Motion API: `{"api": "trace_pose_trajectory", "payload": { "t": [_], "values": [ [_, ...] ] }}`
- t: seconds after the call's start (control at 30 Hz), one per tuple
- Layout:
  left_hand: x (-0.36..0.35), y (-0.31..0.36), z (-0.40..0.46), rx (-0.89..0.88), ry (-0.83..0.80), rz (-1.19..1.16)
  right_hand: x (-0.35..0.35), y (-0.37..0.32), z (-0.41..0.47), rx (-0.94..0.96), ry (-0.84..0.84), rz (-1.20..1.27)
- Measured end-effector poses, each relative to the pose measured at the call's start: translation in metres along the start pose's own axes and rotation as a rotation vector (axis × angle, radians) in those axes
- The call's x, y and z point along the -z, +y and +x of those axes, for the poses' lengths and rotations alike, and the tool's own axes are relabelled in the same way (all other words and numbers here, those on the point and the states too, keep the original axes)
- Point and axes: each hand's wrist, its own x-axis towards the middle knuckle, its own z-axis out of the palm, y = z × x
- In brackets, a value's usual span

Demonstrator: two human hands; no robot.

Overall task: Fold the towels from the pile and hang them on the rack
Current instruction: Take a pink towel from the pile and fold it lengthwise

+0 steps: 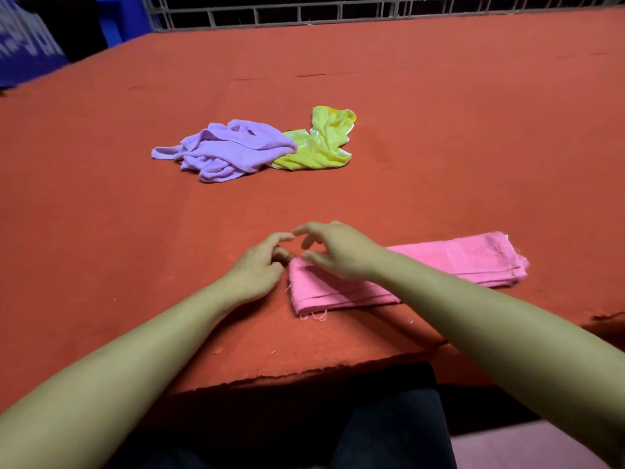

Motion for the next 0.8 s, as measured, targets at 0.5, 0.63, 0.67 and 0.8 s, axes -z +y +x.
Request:
{"api": "trace_pose_trajectory", "payload": {
  "t": [0.5,0.63,0.67,0.8],
  "values": [
    [-0.002,0.005,-0.004,-0.126,0.153,-0.409,0.016,-0.015,0.018,-0.048,-0.123,0.308],
    [0.02,0.035,-0.014,-0.215,0.215,-0.525,0.051,-0.033,0.011,-0.031,-0.066,0.572],
    [0.026,0.043,-0.017,-0.237,0.221,-0.553,0.06,-0.039,0.009,-0.006,-0.059,0.605],
    [0.063,0.087,-0.04,-0.35,0.265,-0.636,0.097,-0.083,0.002,0.101,-0.018,0.735]
  ]
}}
